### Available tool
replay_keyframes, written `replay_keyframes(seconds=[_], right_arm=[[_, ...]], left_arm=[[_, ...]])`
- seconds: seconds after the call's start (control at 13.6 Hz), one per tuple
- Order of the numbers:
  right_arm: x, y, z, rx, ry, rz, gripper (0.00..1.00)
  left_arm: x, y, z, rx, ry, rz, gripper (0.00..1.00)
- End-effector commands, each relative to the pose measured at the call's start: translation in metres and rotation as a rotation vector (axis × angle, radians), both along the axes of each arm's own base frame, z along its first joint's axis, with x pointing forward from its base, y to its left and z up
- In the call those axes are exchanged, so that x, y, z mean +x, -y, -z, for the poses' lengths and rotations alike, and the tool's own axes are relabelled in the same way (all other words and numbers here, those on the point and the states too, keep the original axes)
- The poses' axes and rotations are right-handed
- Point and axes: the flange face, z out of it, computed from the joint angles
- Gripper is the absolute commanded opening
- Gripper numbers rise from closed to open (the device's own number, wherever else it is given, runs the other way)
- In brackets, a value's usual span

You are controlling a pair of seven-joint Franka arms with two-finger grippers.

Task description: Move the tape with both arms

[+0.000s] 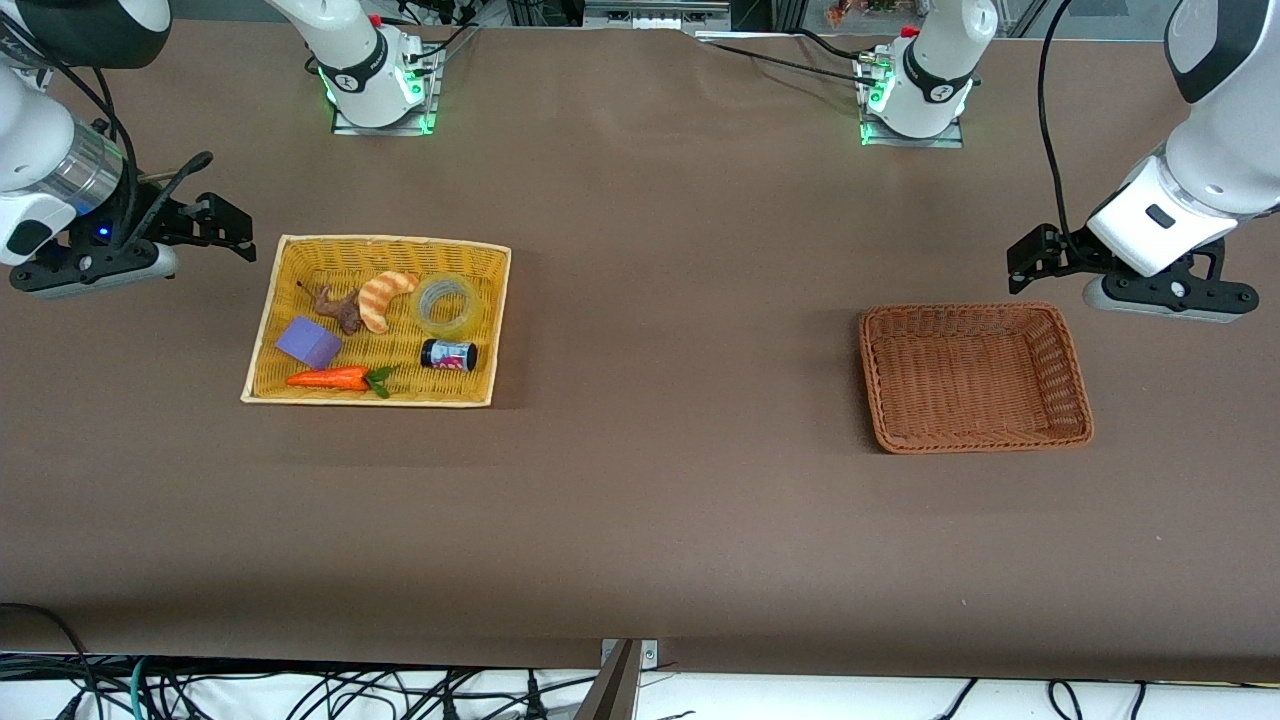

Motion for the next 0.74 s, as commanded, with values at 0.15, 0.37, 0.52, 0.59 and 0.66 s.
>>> replay_keyframes(seconds=[0.15,0.37,0.52,0.59,0.66], right_arm=[[-0.0044,0.0002,-0.0052,-0.001,-0.032,-0.002,1.0],[-0.003,0.0002,-0.0094,-0.002,-0.023,-0.01,1.0],[-0.0032,0.0002,-0.0093,-0.002,-0.025,-0.01,1.0],[-0.0034,0.0002,-0.0092,-0.002,-0.026,-0.01,1.0],[-0.0048,-0.0005,-0.0082,-0.003,-0.038,-0.007,1.0]], left_arm=[[0.0003,-0.0021,-0.0087,0.012,0.01,0.021,1.0],[-0.0036,-0.0002,-0.0132,0.01,0.009,0.013,1.0],[-0.0075,0.002,-0.012,0.014,-0.019,0.023,1.0],[-0.0075,0.002,-0.012,0.014,-0.02,0.024,1.0],[-0.0075,0.002,-0.012,0.014,-0.02,0.024,1.0]])
